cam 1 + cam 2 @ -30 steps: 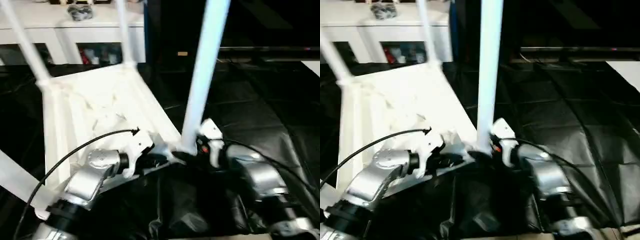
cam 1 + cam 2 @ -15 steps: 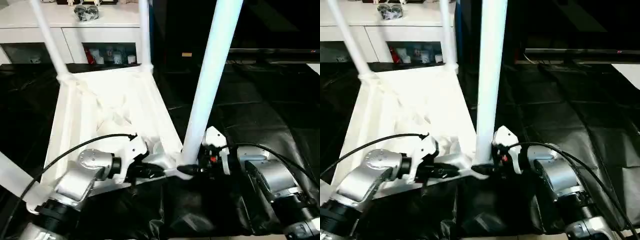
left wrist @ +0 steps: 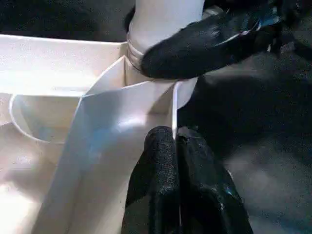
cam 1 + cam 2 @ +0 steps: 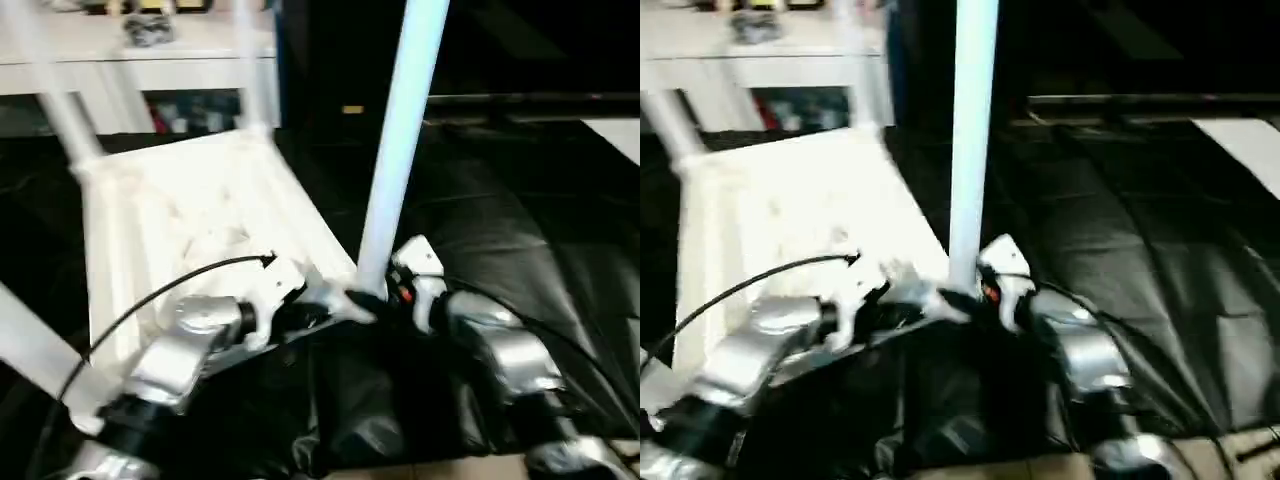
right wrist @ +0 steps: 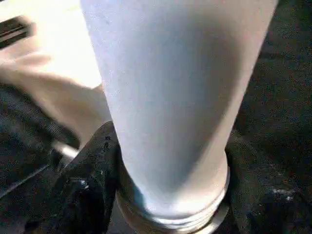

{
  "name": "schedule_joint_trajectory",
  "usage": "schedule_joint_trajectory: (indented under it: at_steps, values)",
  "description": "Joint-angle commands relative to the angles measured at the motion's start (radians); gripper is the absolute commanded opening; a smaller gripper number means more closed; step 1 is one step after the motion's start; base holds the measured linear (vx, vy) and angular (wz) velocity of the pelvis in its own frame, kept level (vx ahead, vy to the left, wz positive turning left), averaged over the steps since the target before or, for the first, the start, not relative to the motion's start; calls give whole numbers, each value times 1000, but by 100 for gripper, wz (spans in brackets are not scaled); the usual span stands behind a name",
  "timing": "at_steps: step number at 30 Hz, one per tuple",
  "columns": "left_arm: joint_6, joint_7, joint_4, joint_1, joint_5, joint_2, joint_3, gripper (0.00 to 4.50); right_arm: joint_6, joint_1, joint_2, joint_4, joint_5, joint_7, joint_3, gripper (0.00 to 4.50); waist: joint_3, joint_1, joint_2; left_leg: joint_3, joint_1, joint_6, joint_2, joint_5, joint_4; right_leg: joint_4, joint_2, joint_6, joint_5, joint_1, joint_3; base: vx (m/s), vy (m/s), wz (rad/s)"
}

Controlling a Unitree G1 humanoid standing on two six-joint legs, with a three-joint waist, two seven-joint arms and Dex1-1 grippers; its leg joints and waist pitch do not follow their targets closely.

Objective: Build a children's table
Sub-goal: Rotate leg to tighten

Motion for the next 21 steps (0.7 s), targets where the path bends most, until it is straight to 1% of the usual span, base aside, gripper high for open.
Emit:
schedule_joint_trajectory:
  at_steps: [1, 2, 4, 5, 6, 7, 8, 9, 10, 11, 12, 13, 14, 15, 16, 17, 19, 20, 21]
  values:
    - [-17, 86, -30, -65, -5, -103, -27, 0, 18, -28, 114, 68, -33, -106, 64, 269, -57, 2, -11, -31, 13, 5, 51, -236, -82, -80, -43, -217, -222, 33, 26, 0, 0, 0]
    - [-16, 117, -25, -67, 7, -128, -24, 0, 9, -38, 147, 81, -33, -124, 60, 269, -59, -1, -11, -32, 12, 11, 51, -220, -80, -79, -45, -215, -214, 37, 25, 0, 0, 0]
    - [-21, 124, -25, -67, 15, -134, -30, 0, 2, -40, 157, 79, -34, -120, 66, 269, -61, 2, -10, -31, 13, 21, 52, -203, -78, -77, -44, -218, -183, 37, 26, 0, 0, 0]
    - [-23, 116, -30, -66, 12, -135, -41, 0, -12, -42, 162, 73, -26, -98, 78, 303, -62, 6, -11, -30, 13, 41, 53, -179, -76, -72, -43, -226, -136, 39, 25, 0, 0, 0]
    - [-23, 116, -30, -66, 12, -135, -41, 0, -12, -42, 162, 73, -26, -98, 78, 324, -62, 6, -11, -30, 13, 41, 53, -179, -76, -72, -43, -226, -136, 39, 25, 0, 0, 0]
    - [-21, 107, -37, -62, 3, -133, -44, 0, -17, -42, 160, 67, -14, -85, 79, 338, -63, 8, -9, -28, 14, 59, 53, -157, -74, -69, -42, -239, -91, 39, 24, 0, 0, 0]
    - [-21, 107, -37, -62, 3, -133, -44, 0, -17, -42, 160, 67, -14, -85, 79, 341, -62, 8, -9, -28, 14, 63, 53, -153, -74, -69, -42, -242, -84, 39, 24, 0, 0, 0]
    - [-22, 90, -45, -58, -3, -125, -45, 0, -3, -40, 156, 58, 7, -62, 69, 341, -60, 8, -11, -26, 13, 69, 53, -160, -75, -71, -42, -246, -90, 38, 24, 0, 0, 0]
    - [-24, 35, -70, -41, -16, -94, -45, 0, 20, -35, 134, 40, 26, -16, 50, 348, -60, 8, -11, -28, 14, 70, 53, -177, -76, -72, -43, -244, -117, 41, 24, 0, 0, 0]
    - [-24, 11, -79, -35, -23, -79, -44, 0, 34, -30, 117, 27, 33, 14, 53, 348, -59, 8, -10, -29, 13, 70, 53, -184, -77, -73, -44, -242, -130, 41, 24, 0, 0, 0]
    - [-23, -6, -85, -31, -29, -68, -43, 0, 39, -27, 103, 16, 36, 38, 58, 378, -57, 7, -10, -29, 13, 65, 54, -196, -78, -74, -42, -237, -151, 41, 23, 0, 0, 0]
    - [-22, -31, -94, -25, -38, -49, -41, 0, 37, -23, 78, 7, 28, 60, 66, 384, -59, 7, -8, -29, 16, 61, 56, -195, -77, -73, -43, -238, -145, 39, 25, 0, 0, 0]
    - [-22, -33, -95, -25, -38, -47, -41, 0, 37, -23, 76, 6, 28, 62, 66, 385, -59, 8, -7, -30, 17, 60, 57, -195, -78, -72, -42, -241, -140, 38, 24, 0, 0, 0]
    - [-24, -49, -100, -21, -44, -34, -39, 0, 33, -21, 58, 4, 20, 70, 69, 385, -58, 7, -7, -28, 16, 59, 56, -190, -78, -70, -41, -246, -127, 37, 24, 0, 0, 0]
    - [-26, -62, -103, -18, -49, -25, -37, 0, 32, -20, 45, 2, 20, 82, 70, 410, -59, 10, -6, -28, 18, 58, 56, -186, -77, -70, -41, -248, -122, 36, 24, 0, 0, 0]
    - [-28, -90, -110, -13, -59, -7, -34, 0, 26, -16, 16, -7, 26, 123, 74, 410, -60, 13, -4, -27, 18, 61, 56, -171, -76, -67, -42, -256, -91, 37, 25, 0, 0, 0]
    - [-29, -107, -114, -11, -66, 5, -32, 0, 21, -14, -2, -12, 29, 150, 77, 410, -60, 17, -7, -25, 18, 70, 56, -162, -74, -65, -41, -260, -68, 39, 25, 0, 0, 0]
    - [-28, -132, -121, -7, -74, 22, -32, 0, 17, -7, -32, -28, 34, 198, 88, 410, -60, 20, -4, -26, 19, 71, 56, -161, -74, -65, -42, -260, -68, 40, 24, 0, 0, 0]
    - [-28, -154, -126, -4, -78, 37, -34, 0, 14, -1, -58, -42, 36, 240, 97, 410, -60, 24, -4, -26, 21, 72, 57, -160, -74, -65, -42, -259, -68, 40, 24, 0, 0, 0]
